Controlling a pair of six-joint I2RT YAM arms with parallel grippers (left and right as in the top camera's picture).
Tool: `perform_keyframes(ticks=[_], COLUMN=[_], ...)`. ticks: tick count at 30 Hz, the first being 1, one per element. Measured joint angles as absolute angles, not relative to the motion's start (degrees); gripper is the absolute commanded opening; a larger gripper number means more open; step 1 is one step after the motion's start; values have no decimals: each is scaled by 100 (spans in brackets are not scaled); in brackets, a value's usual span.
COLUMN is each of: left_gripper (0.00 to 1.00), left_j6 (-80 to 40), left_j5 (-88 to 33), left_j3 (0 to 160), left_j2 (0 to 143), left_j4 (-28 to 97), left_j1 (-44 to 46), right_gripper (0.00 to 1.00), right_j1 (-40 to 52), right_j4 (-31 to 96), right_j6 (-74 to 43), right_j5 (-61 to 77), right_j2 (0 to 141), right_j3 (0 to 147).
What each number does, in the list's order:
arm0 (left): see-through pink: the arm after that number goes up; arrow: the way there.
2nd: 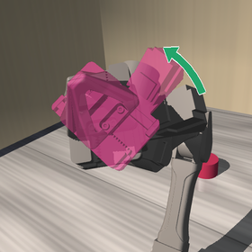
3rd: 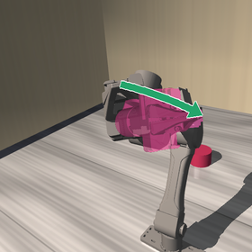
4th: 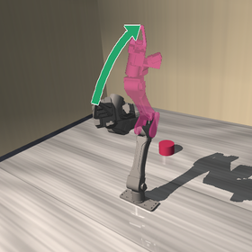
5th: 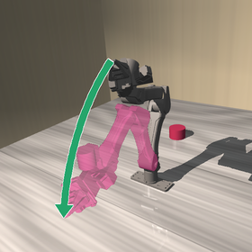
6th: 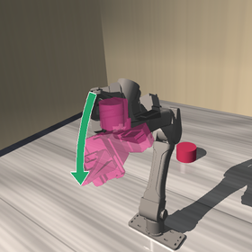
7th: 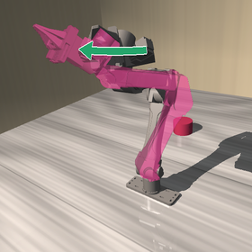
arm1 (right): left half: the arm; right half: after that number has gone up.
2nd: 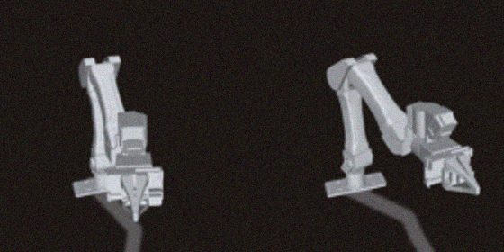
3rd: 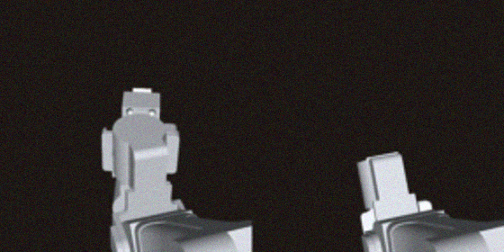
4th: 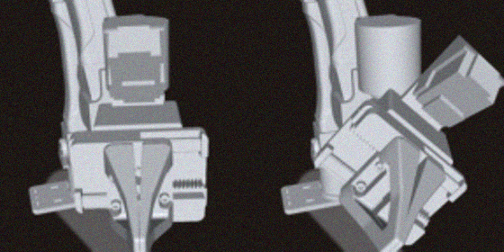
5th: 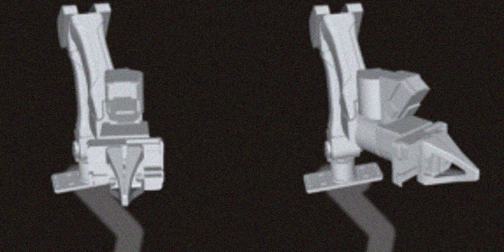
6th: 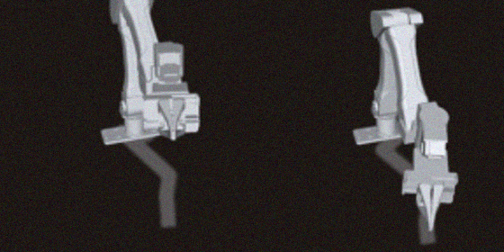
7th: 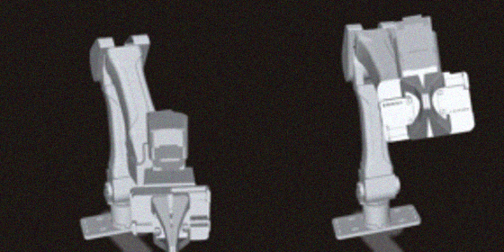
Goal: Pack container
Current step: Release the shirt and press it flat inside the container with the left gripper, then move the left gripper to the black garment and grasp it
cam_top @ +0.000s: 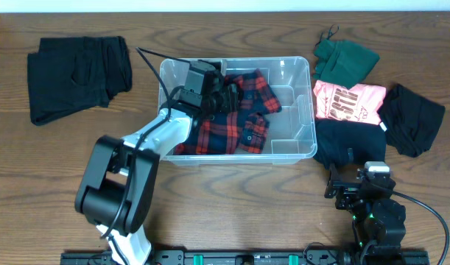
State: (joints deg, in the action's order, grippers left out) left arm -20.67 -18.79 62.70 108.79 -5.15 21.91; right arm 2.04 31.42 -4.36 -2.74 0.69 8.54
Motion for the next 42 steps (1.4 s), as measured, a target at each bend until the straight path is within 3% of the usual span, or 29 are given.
perform_keyframes(ticks=[10,13,17,26,32,42], left_gripper=[66,83,95,98,99,98], left_j6=[-1922,-1927,-1857,-1793,-1796,-1745], left_j5=[-1197,-1135,-1149,-1245,-1315,-1444], left_j3=[6490,6486,6486,6954,7024,7022], left_j2=[10551,10464,10210,8565,7806,8438], left_j4=[1055,1135,1249,1557,2303,1997], left_j1=[2112,2099,2095,1811,574,-2565], right_gripper=[99,99,99,99,99,99], right_j1=[204,204,204,204,204,204], right_j4=[3142,3142,3142,3142,3142,3142], right_j6=[-436,-434,-436,-436,-436,-436], right_j5=[-274,-274,-274,-274,-274,-274], right_j2=[69,69,69,69,69,69], right_j3=[854,854,854,854,854,854])
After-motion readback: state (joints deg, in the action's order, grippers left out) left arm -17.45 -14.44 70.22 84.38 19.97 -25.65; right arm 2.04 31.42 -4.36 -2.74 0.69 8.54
